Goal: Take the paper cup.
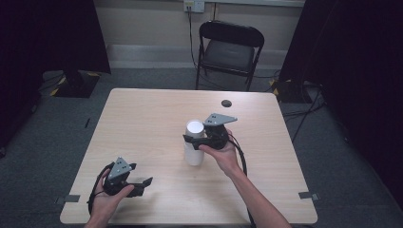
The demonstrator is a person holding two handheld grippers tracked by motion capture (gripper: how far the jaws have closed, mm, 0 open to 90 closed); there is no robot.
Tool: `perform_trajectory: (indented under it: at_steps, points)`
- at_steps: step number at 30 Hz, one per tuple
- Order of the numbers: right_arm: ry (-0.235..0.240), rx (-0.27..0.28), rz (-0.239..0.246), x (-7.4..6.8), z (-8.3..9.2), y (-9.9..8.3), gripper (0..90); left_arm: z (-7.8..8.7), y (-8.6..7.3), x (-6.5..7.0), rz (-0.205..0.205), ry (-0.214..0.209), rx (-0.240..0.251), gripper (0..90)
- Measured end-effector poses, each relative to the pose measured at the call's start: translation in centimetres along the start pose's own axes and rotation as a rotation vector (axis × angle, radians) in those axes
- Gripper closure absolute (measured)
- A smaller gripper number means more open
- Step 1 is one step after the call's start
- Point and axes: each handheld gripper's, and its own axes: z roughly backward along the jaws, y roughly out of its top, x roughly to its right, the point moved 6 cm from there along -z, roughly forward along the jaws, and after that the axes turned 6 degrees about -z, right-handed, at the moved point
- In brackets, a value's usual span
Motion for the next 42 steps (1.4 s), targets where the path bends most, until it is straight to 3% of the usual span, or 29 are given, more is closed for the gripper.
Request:
perform_trajectory:
  at_steps: [24, 37, 42]
  points:
    - [0.000, 0.057, 0.005, -0.3, 0.9, 1.3, 31.4, -0.1, -0.1, 0.0, 0.010, 0.007, -0.002, 15.8]
    - [0.004, 0.101, 0.005, -0.2, 1.6, 2.1, 32.0, 0.2, 0.3, 0.1, -0.025, 0.006, 0.026, 15.9]
    - [0.009, 0.118, 0.009, -0.4, 2.2, 2.6, 32.1, 0.3, 0.2, -0.2, -0.018, 0.016, 0.021, 15.8]
